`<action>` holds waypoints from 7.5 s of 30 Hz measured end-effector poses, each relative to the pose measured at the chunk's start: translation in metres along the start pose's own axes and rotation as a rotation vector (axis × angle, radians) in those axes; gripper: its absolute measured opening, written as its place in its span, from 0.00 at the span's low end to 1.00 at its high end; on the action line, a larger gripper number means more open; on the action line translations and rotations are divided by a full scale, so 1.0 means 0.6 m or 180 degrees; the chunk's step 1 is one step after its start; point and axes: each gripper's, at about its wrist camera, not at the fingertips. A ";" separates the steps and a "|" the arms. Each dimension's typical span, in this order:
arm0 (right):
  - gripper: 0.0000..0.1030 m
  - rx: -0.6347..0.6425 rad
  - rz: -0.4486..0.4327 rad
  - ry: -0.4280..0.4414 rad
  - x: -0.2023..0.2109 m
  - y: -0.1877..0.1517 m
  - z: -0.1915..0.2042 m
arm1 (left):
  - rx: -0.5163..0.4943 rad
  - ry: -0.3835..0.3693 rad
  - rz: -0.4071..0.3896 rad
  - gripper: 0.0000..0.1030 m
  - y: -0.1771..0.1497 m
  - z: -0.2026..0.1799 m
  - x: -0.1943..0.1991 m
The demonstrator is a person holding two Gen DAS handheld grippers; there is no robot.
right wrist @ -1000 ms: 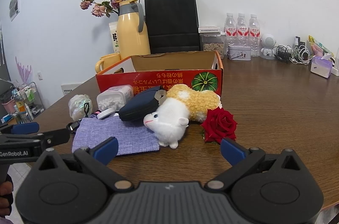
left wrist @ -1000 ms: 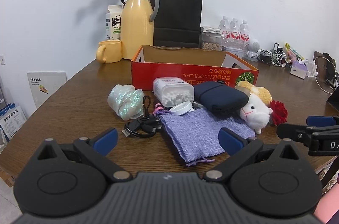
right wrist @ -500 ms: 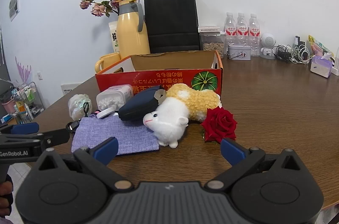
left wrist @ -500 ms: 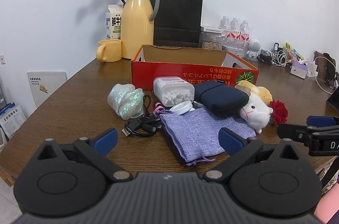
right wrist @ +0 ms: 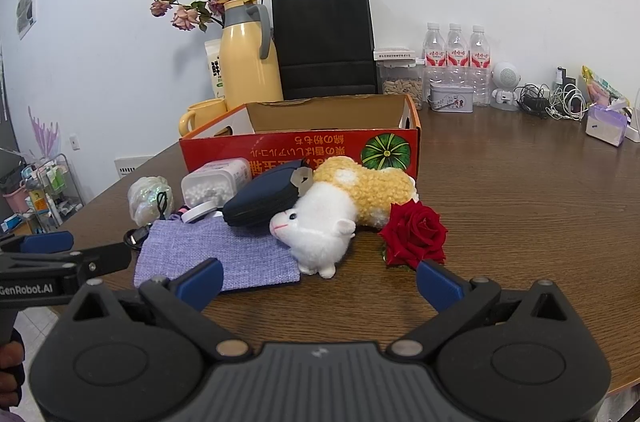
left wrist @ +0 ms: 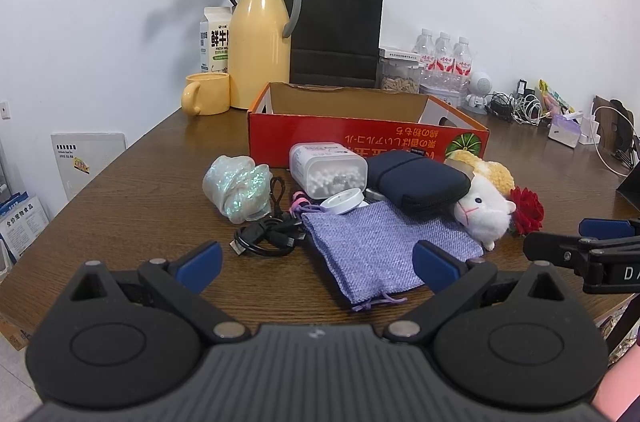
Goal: Organize objects
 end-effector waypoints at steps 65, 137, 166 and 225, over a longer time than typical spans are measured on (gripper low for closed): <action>0.42 0.0360 0.0460 0.0139 -0.147 0.058 -0.129 | -0.0225 -0.0313 0.0477 0.11 0.102 -0.008 -0.174; 1.00 0.0205 -0.0483 0.0036 -0.299 0.264 -0.087 | 0.0193 -0.0095 -0.0721 1.00 0.289 -0.020 -0.298; 1.00 0.0322 -0.0580 -0.0096 -0.101 0.189 -0.028 | 0.0188 0.0107 -0.0919 1.00 0.228 0.044 -0.064; 0.02 0.0027 -0.0196 0.0470 -0.120 0.112 -0.003 | 0.0377 0.0255 -0.0006 1.00 0.090 0.154 -0.132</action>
Point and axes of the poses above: each gripper's, at about its wrist camera, not at the fingertips, and x roughly against the way its jaws point, z to its left, y to its top, and after that the axes turned 6 degrees about z, right-handed
